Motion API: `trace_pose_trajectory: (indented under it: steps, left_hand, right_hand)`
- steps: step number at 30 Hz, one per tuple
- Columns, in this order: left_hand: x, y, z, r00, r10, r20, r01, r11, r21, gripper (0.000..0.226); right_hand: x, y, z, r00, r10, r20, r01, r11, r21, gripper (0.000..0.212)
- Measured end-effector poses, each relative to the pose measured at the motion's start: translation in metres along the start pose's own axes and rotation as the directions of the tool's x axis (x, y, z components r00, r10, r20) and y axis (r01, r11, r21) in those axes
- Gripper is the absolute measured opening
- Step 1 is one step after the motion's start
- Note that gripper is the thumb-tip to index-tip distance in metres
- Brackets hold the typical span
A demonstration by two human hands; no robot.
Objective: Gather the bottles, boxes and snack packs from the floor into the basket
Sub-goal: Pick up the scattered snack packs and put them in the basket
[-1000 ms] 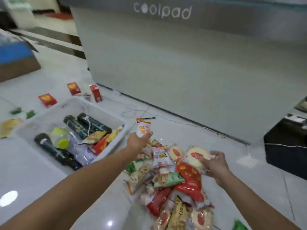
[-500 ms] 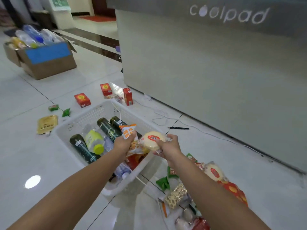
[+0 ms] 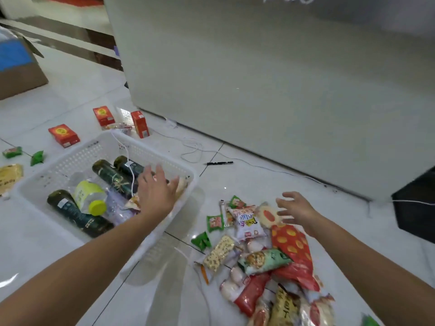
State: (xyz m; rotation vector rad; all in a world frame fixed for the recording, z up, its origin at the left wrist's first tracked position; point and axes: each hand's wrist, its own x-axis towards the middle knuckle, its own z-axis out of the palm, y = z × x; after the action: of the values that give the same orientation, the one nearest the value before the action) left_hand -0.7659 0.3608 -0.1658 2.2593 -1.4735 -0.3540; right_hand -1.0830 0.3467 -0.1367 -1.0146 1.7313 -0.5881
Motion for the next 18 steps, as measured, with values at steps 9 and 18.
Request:
trace_pose_trajectory:
  steps: [9, 18]
  left_hand:
    - [-0.109, 0.127, 0.080, 0.841, 0.424, 0.336, -0.429, 0.901, -0.063, 0.078]
    - [-0.205, 0.127, 0.156, 0.719, 0.393, 0.573, -0.574, 0.800, 0.172, 0.095]
  right_hand:
    - [-0.062, 0.128, -0.151, 0.960, 0.232, -0.159, -0.229, 0.973, 0.036, 0.049]
    - [-0.120, 0.279, -0.177, 0.817, 0.510, -0.270, -0.517, 0.855, 0.051, 0.074]
